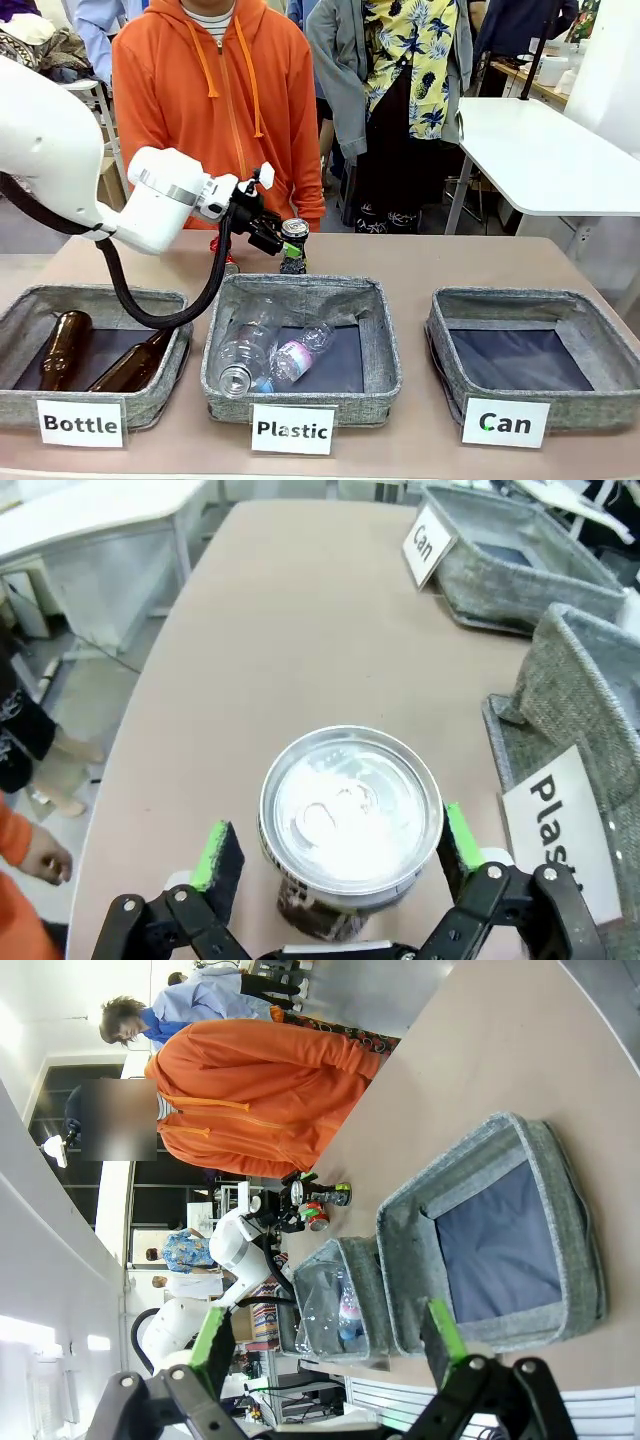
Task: Sort the can waste into the basket.
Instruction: Pick up the can waste from the table and place it in the right Fabric basket.
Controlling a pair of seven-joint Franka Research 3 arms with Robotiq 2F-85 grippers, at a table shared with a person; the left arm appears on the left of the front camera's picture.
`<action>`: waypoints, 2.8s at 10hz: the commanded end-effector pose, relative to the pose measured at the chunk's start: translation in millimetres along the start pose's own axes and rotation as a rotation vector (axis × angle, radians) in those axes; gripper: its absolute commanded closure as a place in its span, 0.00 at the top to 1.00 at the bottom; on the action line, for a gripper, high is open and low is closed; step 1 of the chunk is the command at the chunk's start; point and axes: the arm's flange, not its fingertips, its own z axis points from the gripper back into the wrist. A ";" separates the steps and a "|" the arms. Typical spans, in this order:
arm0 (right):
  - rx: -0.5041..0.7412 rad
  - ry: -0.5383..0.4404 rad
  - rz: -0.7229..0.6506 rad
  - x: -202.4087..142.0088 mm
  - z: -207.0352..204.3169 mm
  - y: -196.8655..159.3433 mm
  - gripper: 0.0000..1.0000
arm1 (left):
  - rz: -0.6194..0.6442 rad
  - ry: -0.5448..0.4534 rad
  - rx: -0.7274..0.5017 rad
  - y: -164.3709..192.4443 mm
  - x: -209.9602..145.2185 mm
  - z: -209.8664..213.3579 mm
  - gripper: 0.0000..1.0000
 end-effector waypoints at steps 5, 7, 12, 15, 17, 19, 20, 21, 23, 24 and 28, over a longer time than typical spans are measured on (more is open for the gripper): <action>0.031 -0.011 0.022 2.8 -0.3 1.5 1.00 | -0.063 -0.057 -0.063 9.7 -2.5 -8.0 0.41; 0.031 -0.011 0.022 2.8 -0.3 1.5 1.00 | -0.069 -0.060 -0.079 11.1 -3.3 -8.8 0.00; 0.031 -0.011 0.022 2.8 -0.3 1.5 1.00 | -0.089 -0.087 -0.019 -0.2 2.6 16.8 0.00; 0.031 -0.011 0.022 2.8 -0.3 1.5 1.00 | -0.158 -0.043 0.131 -39.3 43.7 78.6 0.00; 0.031 -0.011 0.022 2.8 -0.3 1.5 1.00 | -0.092 0.044 0.142 -94.2 68.2 138.0 0.00; 0.031 -0.011 0.022 2.8 -0.3 1.5 1.00 | -0.048 0.139 0.026 -154.9 71.0 193.6 0.00; 0.031 -0.011 0.022 2.8 -0.3 1.5 1.00 | -0.070 0.182 -0.065 -181.0 60.7 211.9 0.00; 0.031 -0.011 0.022 2.8 -0.3 1.5 1.00 | -0.135 0.219 -0.012 -207.2 47.4 228.1 0.00; 0.031 -0.011 0.022 2.8 -0.3 1.5 1.00 | -0.373 0.400 -0.044 -239.7 12.0 231.0 0.00; 0.031 -0.011 0.022 2.8 -0.3 1.5 1.00 | -0.115 0.208 -0.020 -216.4 41.7 231.0 0.00; 0.031 -0.011 0.022 2.8 -0.3 1.5 1.00 | -0.115 0.208 -0.020 -216.4 41.7 231.0 0.00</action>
